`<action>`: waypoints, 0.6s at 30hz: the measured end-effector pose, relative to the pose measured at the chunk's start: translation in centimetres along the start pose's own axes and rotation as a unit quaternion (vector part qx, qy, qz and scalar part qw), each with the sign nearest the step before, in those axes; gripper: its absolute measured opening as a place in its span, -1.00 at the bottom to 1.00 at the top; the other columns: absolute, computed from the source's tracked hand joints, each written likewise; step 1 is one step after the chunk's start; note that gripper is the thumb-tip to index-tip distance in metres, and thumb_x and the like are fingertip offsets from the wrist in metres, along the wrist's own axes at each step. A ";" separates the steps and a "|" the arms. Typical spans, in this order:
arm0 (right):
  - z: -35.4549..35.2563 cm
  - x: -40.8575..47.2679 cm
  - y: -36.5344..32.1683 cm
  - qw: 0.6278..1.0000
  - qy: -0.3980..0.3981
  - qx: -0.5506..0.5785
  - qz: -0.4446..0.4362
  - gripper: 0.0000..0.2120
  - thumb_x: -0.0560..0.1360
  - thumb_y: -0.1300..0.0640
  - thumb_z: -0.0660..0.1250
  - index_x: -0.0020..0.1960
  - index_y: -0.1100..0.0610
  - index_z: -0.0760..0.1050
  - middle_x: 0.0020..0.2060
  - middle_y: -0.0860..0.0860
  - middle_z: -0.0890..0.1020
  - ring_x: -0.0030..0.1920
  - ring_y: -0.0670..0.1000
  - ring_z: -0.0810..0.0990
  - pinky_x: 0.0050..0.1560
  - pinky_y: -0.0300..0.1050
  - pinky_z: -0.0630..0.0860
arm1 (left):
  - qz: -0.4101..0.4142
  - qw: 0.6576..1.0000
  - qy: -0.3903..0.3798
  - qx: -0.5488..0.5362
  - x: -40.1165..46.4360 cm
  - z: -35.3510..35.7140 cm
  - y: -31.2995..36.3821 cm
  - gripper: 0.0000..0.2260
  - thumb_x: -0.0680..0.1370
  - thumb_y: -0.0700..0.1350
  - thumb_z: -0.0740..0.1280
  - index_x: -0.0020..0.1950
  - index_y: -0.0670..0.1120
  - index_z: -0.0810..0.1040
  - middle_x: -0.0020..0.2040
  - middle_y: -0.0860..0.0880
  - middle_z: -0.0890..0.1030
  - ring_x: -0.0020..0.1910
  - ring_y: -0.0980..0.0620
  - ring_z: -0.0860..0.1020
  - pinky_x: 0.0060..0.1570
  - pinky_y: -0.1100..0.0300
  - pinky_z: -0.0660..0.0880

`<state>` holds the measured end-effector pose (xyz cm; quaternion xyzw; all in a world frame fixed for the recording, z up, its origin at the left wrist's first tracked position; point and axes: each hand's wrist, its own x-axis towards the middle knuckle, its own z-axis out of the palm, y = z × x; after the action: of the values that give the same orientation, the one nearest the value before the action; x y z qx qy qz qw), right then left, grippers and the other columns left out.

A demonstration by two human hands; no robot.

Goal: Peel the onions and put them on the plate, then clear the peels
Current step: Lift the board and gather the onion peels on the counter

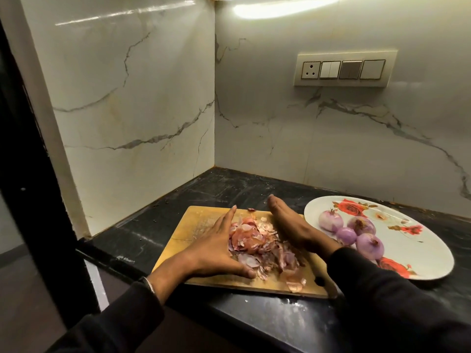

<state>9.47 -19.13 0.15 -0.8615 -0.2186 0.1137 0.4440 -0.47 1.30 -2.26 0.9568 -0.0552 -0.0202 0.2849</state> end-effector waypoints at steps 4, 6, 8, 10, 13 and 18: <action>1.1 2.0 -1.2 0.997 -0.041 -0.062 0.001 -0.04 0.43 -0.53 -0.16 0.65 0.02 0.00 0.63 0.03 0.11 0.60 0.10 0.15 0.57 0.13 0.07 | 0.008 1.000 0.020 0.009 -0.3 0.2 0.2 0.32 0.17 0.38 0.58 0.55 0.27 -0.39 0.64 0.13 -0.18 0.62 0.02 -0.02 0.58 -0.07 0.09; 1.8 2.7 -1.6 0.995 -0.057 -0.084 -0.012 -0.13 0.51 -0.47 -0.16 0.62 0.05 0.11 0.59 0.05 0.24 0.54 0.08 0.27 0.53 0.08 0.16 | 0.008 1.000 0.021 0.013 -0.4 0.1 0.4 0.31 0.19 0.37 0.58 0.55 0.26 -0.38 0.64 0.15 -0.18 0.62 0.03 -0.01 0.58 -0.06 0.10; 2.2 2.9 -1.8 0.992 -0.079 -0.091 -0.026 -0.20 0.56 -0.43 -0.14 0.58 0.06 0.25 0.53 0.05 0.37 0.46 0.05 0.39 0.49 0.03 0.26 | 0.005 1.000 0.020 0.013 -0.5 0.1 0.5 0.31 0.20 0.35 0.59 0.56 0.24 -0.38 0.64 0.15 -0.19 0.62 0.03 0.00 0.57 -0.04 0.10; 2.3 2.6 -1.5 0.990 -0.096 -0.087 -0.048 -0.21 0.54 -0.43 -0.12 0.53 0.04 0.36 0.47 0.03 0.46 0.39 -0.01 0.47 0.47 0.01 0.35 | 0.000 1.000 0.017 0.007 -0.5 0.0 0.4 0.32 0.20 0.35 0.59 0.55 0.24 -0.40 0.64 0.14 -0.19 0.62 0.02 -0.01 0.57 -0.06 0.11; 1.8 1.2 -1.2 0.991 -0.102 -0.053 -0.066 -0.29 0.55 -0.39 -0.09 0.49 -0.02 0.41 0.42 -0.02 0.50 0.36 -0.03 0.50 0.44 -0.01 0.39 | -0.003 1.000 0.016 0.003 -0.4 0.0 0.4 0.34 0.19 0.34 0.60 0.54 0.23 -0.43 0.64 0.11 -0.18 0.62 -0.01 -0.02 0.58 -0.07 0.10; 0.3 -1.5 -0.7 0.987 -0.130 -0.021 -0.093 -0.13 0.36 -0.63 0.03 0.52 -0.18 0.27 0.50 -0.07 0.39 0.46 -0.04 0.38 0.49 0.00 0.30 | 0.021 0.999 0.031 -0.036 -0.9 -0.1 0.4 0.32 0.21 0.25 0.64 0.56 0.26 -0.37 0.65 0.08 -0.07 0.61 0.01 0.05 0.57 0.01 0.12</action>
<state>7.80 -19.27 0.54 -0.8241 -0.3563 0.1781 0.4027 -1.36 1.07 -1.96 0.9447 -0.0661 0.0134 0.3209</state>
